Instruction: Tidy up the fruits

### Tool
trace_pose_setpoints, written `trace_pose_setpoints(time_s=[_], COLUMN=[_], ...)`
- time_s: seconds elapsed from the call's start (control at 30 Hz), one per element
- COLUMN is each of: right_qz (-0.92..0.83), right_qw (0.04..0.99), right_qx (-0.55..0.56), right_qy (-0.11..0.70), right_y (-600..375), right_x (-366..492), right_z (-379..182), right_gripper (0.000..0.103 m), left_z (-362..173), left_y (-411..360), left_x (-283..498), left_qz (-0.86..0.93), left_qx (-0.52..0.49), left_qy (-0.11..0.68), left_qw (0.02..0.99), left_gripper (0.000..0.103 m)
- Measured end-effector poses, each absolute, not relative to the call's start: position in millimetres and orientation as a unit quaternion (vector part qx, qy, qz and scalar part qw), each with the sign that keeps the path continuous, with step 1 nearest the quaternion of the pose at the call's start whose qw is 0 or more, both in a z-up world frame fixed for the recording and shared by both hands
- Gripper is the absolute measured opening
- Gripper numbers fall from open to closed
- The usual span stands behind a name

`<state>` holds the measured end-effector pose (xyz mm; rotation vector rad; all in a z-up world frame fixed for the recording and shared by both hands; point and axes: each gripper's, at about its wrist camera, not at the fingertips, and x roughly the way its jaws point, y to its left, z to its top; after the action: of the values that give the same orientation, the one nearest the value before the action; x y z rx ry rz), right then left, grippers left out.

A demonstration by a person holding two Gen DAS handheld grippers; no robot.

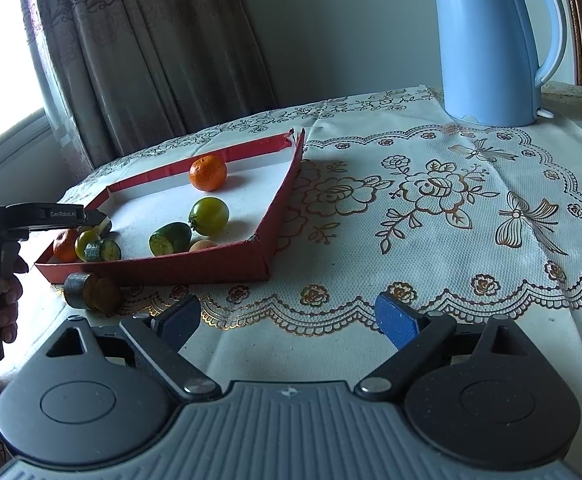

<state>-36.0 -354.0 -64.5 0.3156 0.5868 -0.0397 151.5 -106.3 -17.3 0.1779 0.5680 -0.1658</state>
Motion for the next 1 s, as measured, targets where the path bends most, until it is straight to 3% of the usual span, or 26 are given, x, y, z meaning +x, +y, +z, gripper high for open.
trace_pose_setpoints(time_s=[0.1, 0.17, 0.23, 0.33, 0.73, 0.9, 1.0], right_qz=[-0.018, -0.017, -0.017, -0.017, -0.042, 0.011, 0.029], right_qw=[0.945, 0.945, 0.944, 0.944, 0.952, 0.960, 0.962], right_qx=[0.160, 0.163, 0.164, 0.164, 0.120, 0.083, 0.047], right_qy=[0.286, 0.285, 0.284, 0.285, 0.280, 0.269, 0.267], right_y=[-355.7, -356.2, -356.6, -356.8, -339.9, -293.7, -259.2], right_x=[-36.7, -36.8, -37.1, -37.4, -41.2, -41.9, -35.6], right_z=[-64.9, -65.1, -65.4, -65.4, -60.4, -53.5, -49.4], right_gripper=[0.095, 0.095, 0.095, 0.095, 0.095, 0.095, 0.095], left_z=[-12.4, -8.0, -3.7, -1.6, -32.5, -46.0, -45.4], left_y=[-102.0, -95.2, -85.5, -67.8, 31.5, 66.5, 66.7], left_x=[142.0, 132.6, 120.4, 96.8, 52.3, 60.6, 60.1], left_qz=[-0.077, -0.071, -0.068, -0.064, -0.011, 0.002, 0.007], left_qx=[0.090, 0.089, 0.085, 0.087, 0.025, -0.058, -0.055], left_qy=[0.275, 0.269, 0.263, 0.250, 0.280, 0.315, 0.316], left_qw=[0.954, 0.956, 0.959, 0.962, 0.960, 0.947, 0.947], left_gripper=[0.045, 0.059, 0.087, 0.101, 0.103, 0.103, 0.103])
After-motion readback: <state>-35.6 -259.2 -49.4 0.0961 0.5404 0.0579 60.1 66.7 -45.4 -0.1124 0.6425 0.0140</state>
